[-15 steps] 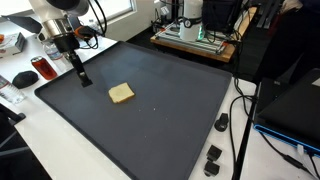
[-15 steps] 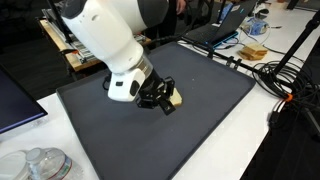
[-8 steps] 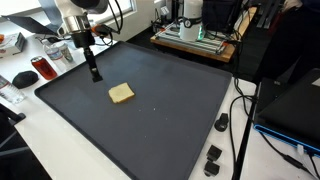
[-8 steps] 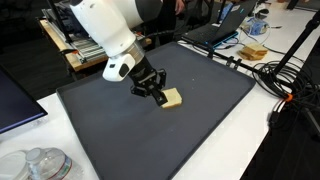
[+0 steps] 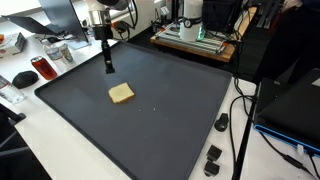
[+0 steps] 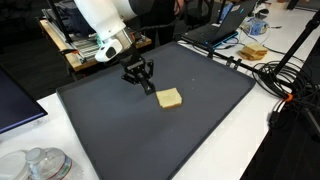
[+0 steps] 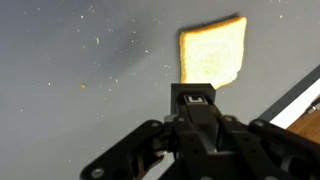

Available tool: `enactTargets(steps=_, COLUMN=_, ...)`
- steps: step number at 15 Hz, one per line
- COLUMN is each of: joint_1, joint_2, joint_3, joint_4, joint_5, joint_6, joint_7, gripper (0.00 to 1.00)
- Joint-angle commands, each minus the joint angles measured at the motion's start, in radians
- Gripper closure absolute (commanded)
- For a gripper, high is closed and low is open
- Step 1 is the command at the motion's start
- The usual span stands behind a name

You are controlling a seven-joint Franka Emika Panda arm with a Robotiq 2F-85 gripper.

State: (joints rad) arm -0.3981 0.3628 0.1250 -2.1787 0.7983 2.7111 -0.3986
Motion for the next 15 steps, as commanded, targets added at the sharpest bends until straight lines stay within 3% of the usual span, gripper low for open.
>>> enactTargets(steps=1, joint_1=0.071, joint_2=-0.124, joint_3=-0.008, joint_4=-0.139, joint_5=-0.031, joint_6=0.115, joint_7=0.074, gripper=0.95)
enactTargets(steps=3, joint_1=0.143, joint_2=-0.156, joint_3=-0.041, joint_4=-0.179, joint_5=-0.118, joint_6=0.175, joint_7=0.208, gripper=0.95)
enactTargets(steps=6, joint_1=0.299, joint_2=-0.184, joint_3=-0.172, joint_4=-0.224, joint_5=-0.292, joint_6=0.214, joint_7=0.444, gripper=0.95)
enactTargets(steps=11, joint_1=0.563, joint_2=-0.183, joint_3=-0.414, joint_4=-0.160, joint_5=-0.706, joint_6=0.112, joint_7=0.828, gripper=0.95)
enactTargets(steps=13, joint_1=0.590, joint_2=-0.191, joint_3=-0.406, joint_4=-0.101, joint_5=-0.798, joint_6=0.010, joint_7=0.883, gripper=0.95)
enactTargets(steps=14, joint_1=0.504, joint_2=-0.167, joint_3=-0.340, joint_4=-0.143, joint_5=-0.752, joint_6=0.101, joint_7=0.844, gripper=0.79)
enactTargets(steps=15, joint_1=0.519, joint_2=-0.171, joint_3=-0.339, joint_4=-0.120, joint_5=-0.775, joint_6=0.065, joint_7=0.865, gripper=0.79)
